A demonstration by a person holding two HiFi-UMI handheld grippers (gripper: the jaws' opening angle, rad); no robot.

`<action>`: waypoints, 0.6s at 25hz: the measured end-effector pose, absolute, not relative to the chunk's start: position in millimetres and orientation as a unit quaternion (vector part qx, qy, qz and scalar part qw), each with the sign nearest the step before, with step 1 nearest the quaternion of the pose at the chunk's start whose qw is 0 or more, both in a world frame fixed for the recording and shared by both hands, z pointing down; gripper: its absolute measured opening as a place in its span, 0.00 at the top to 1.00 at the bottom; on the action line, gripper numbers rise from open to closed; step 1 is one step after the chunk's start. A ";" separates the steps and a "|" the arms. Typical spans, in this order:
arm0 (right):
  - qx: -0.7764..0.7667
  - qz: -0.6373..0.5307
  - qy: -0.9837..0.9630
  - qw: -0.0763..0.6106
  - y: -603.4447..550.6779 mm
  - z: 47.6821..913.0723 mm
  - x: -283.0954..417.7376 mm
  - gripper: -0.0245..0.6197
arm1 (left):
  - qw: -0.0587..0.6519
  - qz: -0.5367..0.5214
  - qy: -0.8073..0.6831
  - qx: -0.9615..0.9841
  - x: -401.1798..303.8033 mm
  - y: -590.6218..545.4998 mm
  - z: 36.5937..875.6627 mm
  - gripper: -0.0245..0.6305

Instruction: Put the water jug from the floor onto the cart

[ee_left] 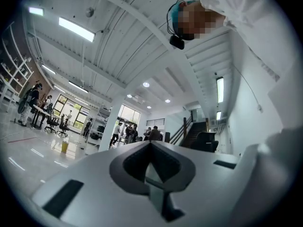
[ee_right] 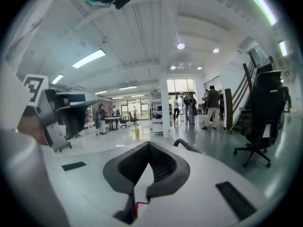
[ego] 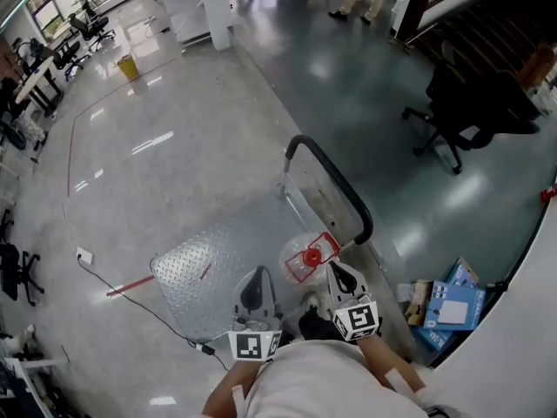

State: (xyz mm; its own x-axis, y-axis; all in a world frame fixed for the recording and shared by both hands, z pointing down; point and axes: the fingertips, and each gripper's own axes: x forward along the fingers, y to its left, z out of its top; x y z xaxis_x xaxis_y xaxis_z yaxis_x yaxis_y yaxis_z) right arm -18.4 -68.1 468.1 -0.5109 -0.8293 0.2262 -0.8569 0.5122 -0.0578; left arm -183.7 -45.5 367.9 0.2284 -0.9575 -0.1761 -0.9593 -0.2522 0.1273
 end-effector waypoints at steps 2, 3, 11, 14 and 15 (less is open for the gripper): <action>0.480 0.090 -0.869 0.071 -55.2 464.9 -23.1 0.95 | 0.004 0.108 0.610 -0.785 -184.5 -41.1 369.5 0.96; 0.478 0.098 -0.870 0.073 -50.1 469.1 -25.1 0.94 | 0.001 0.107 0.610 -0.785 -184.3 -40.0 371.7 0.96; 0.455 0.098 -0.881 0.080 -28.9 473.7 -42.1 0.95 | 0.001 0.104 0.596 -0.797 -179.6 -35.0 372.3 0.96; 0.455 0.094 -0.882 0.078 -28.1 471.0 -41.5 0.95 | 0.001 0.104 0.595 -0.797 -179.7 -34.1 372.2 0.96; 0.455 0.093 -0.882 0.078 -28.0 470.9 -41.0 0.95 | 0.001 0.104 0.595 -0.797 -180.1 -33.7 372.3 0.96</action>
State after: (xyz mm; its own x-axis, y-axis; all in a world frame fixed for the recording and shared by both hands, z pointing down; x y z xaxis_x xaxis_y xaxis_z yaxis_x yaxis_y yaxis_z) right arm -41.0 -28.0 470.9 -0.5736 -0.7886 0.2217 -0.8175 0.5682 -0.0940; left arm -180.1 -33.7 372.3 0.2700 -0.9482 -0.1675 -0.9487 -0.2917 0.1221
